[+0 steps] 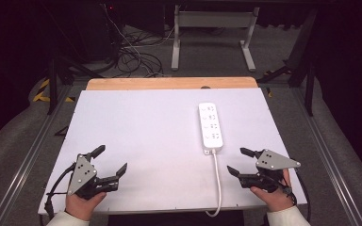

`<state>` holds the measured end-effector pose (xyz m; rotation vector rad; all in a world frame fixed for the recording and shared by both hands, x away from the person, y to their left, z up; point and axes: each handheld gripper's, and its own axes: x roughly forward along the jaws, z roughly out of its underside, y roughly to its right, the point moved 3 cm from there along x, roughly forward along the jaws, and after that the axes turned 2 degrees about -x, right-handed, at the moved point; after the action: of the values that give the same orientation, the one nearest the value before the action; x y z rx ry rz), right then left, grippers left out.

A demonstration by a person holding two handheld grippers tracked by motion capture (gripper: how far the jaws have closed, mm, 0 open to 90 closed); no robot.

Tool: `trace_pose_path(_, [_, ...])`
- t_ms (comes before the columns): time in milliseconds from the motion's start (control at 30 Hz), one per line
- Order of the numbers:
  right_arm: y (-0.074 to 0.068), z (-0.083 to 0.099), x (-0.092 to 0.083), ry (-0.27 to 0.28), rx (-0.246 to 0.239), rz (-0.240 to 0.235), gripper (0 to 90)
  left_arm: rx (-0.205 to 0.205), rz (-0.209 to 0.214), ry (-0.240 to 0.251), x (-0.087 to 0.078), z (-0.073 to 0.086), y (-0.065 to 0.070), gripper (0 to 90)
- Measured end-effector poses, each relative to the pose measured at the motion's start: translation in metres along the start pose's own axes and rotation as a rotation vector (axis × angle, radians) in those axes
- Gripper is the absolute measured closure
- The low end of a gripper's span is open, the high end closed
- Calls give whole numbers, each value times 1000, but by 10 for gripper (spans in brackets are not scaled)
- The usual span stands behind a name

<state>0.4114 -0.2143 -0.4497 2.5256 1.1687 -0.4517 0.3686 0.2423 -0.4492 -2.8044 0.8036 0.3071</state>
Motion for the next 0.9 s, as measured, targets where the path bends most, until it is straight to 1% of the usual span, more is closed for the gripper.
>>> trace_pose_path(67, [-1,0,1,-4,-6,-5,246,-1,-3,-4,0,0,0,116])
trace_pose_path(133, [-2,0,1,-12,-12,2,247,0,-7,-5,0,0,1,117])
trace_pose_path(400, [-2,-2,-1,1,-7,7,249,8,-14,-6,0,0,0,118])
trace_pose_path(433, [-2,-3,-1,-2,-7,-3,255,6,-13,-12,-1,0,0,120])
trace_pose_path(600, [-3,-5,0,-14,-18,-14,279,-2,-11,-16,-2,-1,1,120])
trace_pose_path(633, [-3,-6,1,-14,-10,-25,281,-2,-11,-16,-2,-1,1,120])
trace_pose_path(667, [-3,-6,1,-14,-10,-25,281,-1,-12,-17,-2,-1,1,120])
trace_pose_path(700, [-2,-7,2,-33,2,-48,297,2,-14,-18,-2,-1,1,120])
trace_pose_path(733, [-2,-7,2,-33,2,-48,297,6,-15,-20,-2,-1,1,120])
trace_pose_path(767, [-2,-9,3,-50,5,-70,351,7,-17,-18,-1,-1,1,120])
trace_pose_path(800, [-3,-10,4,-58,9,-81,362,7,-15,-20,-1,-1,1,120])
trace_pose_path(900, [-2,-15,5,-70,11,-79,384,15,-12,-22,-2,-1,1,120])
